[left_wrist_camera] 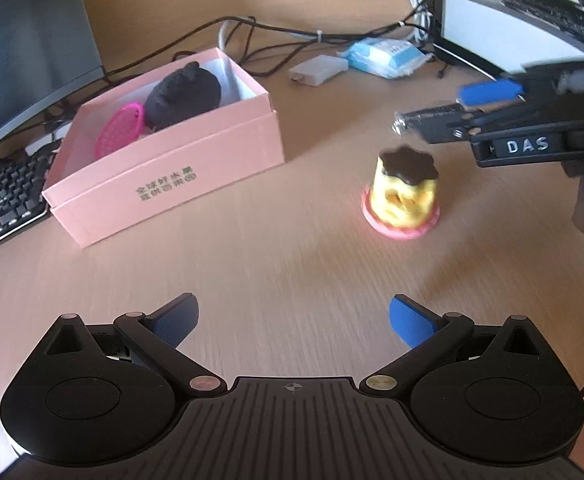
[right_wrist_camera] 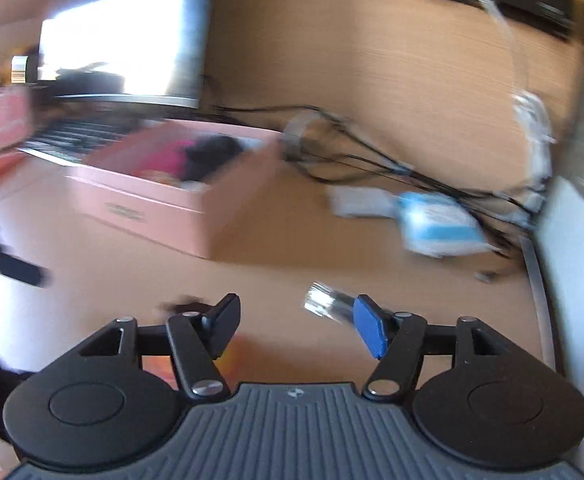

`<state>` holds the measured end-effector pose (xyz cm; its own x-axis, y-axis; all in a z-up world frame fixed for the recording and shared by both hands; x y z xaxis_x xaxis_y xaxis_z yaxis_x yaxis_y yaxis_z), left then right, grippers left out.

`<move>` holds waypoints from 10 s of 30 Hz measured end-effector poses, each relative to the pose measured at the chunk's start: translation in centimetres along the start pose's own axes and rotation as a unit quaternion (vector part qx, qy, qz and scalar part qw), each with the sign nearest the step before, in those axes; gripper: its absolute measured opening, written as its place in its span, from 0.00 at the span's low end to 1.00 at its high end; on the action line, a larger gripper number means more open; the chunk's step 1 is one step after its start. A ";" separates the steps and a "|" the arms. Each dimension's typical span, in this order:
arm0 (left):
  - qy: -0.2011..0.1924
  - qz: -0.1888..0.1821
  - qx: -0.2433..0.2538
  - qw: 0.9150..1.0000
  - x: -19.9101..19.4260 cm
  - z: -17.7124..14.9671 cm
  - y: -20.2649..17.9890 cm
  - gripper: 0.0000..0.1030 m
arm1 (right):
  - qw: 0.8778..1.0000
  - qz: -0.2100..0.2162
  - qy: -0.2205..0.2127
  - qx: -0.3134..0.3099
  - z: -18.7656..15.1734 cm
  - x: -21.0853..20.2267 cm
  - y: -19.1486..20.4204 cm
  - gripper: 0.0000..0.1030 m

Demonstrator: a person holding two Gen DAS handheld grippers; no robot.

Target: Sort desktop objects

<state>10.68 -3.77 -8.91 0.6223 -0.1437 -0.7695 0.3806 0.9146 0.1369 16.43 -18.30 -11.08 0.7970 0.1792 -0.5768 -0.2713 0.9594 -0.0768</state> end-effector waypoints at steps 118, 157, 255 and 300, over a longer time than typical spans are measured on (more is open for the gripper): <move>-0.085 0.012 -0.085 0.993 -0.5 2.8 2.4 1.00 | 0.996 0.016 0.073 0.050 -7.9 -3.9 1.5 1.00; -0.053 0.000 -0.032 0.998 1.4 2.9 -0.5 1.00 | 0.996 0.047 0.072 0.003 -3.6 -5.4 1.8 0.84; -0.036 -0.004 -0.124 0.992 -1.5 0.8 12.8 1.00 | 0.992 -0.016 0.112 0.060 9.5 22.5 -3.6 0.76; -0.011 -0.042 -0.063 0.997 -2.1 -1.1 1.8 1.00 | 0.998 -0.020 0.025 -0.048 6.3 3.0 -0.9 0.34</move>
<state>9.33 -1.42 -7.73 0.6065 -0.2295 -0.7612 0.3450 0.9386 -0.0081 22.44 -17.22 -7.65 0.7811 0.1272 -0.6113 -0.2913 0.9402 -0.1766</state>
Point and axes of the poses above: each gripper's, at about its wrist camera, not at the fingertips, and x roughly the way its jaws point, y to its left, z to its top, the point moved 7 cm from there along x, roughly the way its jaws point, and after that the axes turned 1 degree about x, right-handed, at the moved point
